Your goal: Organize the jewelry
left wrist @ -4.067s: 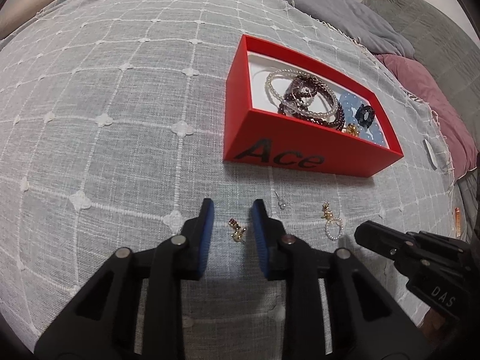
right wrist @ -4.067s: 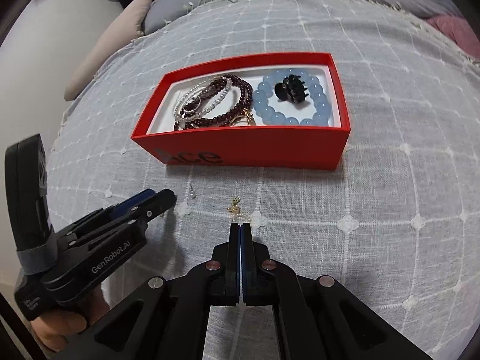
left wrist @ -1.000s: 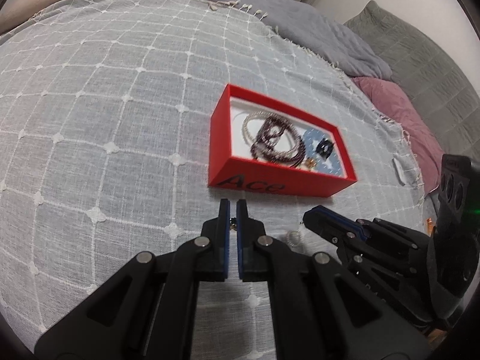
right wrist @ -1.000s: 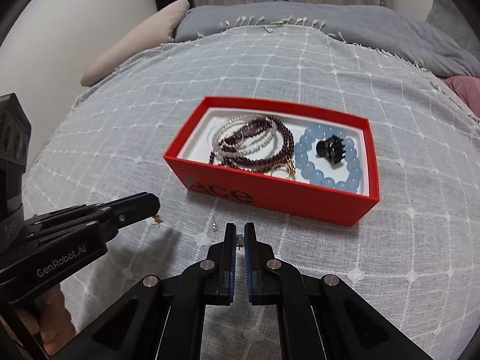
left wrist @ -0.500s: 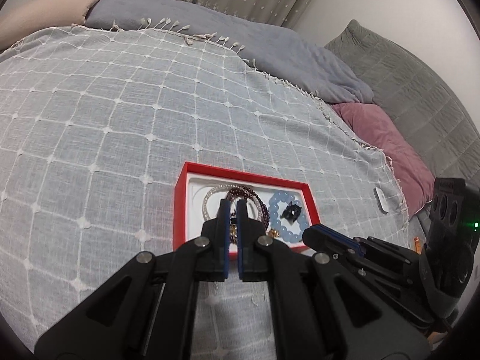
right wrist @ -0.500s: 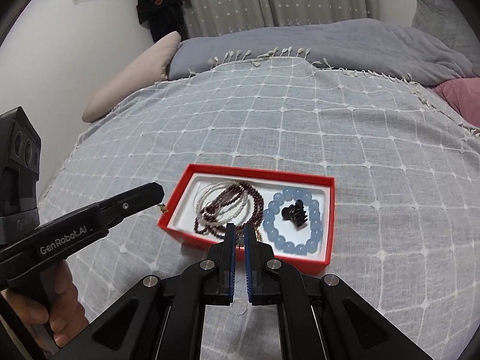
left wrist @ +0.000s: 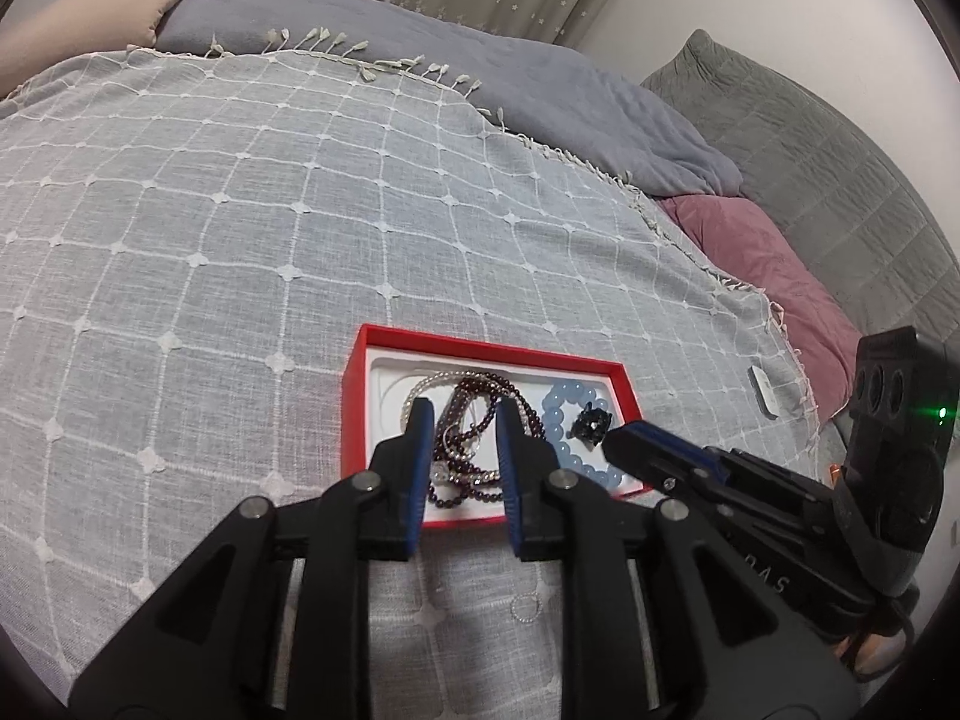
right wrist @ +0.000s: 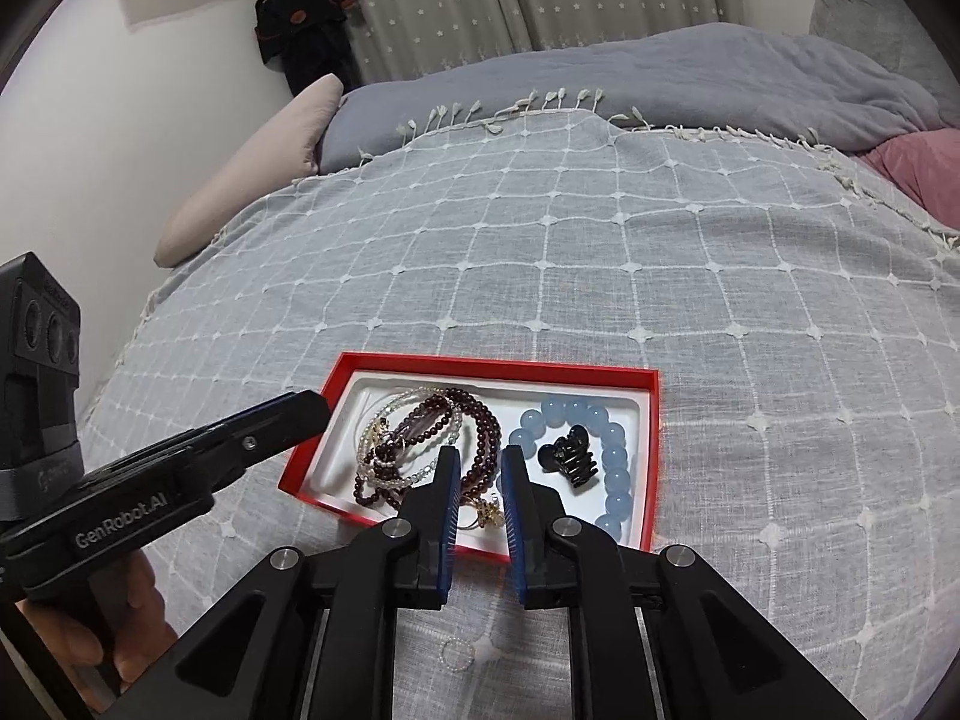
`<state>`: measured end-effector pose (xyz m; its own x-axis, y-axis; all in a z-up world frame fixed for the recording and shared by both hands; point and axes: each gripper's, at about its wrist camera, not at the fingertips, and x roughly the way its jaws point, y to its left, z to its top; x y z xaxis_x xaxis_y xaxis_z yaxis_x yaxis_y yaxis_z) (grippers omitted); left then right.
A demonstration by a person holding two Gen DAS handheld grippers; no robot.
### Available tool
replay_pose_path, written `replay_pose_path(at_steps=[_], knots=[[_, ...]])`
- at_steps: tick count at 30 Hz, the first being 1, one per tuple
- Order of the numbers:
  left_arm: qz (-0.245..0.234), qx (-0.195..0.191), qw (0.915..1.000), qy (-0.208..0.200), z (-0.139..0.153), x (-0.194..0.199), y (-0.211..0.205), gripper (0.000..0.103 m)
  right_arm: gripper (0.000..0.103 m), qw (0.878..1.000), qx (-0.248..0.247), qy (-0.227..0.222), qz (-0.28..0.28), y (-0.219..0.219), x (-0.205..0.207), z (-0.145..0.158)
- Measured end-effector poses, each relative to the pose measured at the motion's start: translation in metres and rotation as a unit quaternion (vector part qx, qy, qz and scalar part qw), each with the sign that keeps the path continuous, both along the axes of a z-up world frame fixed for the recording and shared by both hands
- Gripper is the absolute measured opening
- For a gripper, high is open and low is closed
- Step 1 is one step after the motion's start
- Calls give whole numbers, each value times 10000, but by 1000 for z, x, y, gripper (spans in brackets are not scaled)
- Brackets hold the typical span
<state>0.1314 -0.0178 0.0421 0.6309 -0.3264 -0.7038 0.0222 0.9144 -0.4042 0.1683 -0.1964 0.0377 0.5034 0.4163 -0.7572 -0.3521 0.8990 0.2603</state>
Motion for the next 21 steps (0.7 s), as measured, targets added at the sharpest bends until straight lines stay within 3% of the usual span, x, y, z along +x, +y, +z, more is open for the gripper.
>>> replay_pose_path(at_steps=[2,4,6,7,9,12,18,21], knots=[[27,64,10000,-14,2,-6,1,26,19,10000,32,-74,0,-2,-4,4],[75,31,10000,-40,5,-12,4,38,30,9999,83,-147,22,-5,-9,8],[145,-23,9999,-83,8,-21,8,41,83,9997,144,-203,29,-8,-15,12],[158,-9,9998,-85,9,-23,9,42,89,9993,212,-312,16,-10,-19,15],[211,89,9997,-80,10,-31,11,45,89,9985,262,-474,14,-12,-29,21],[287,121,9995,-31,6,-43,15,58,89,9986,185,-484,74,-14,-40,23],[313,-105,9989,322,-11,-55,20,66,93,9957,-366,-808,267,-12,-79,23],[224,-29,9985,492,-21,-57,15,66,97,9926,-737,-909,330,-5,-97,18]])
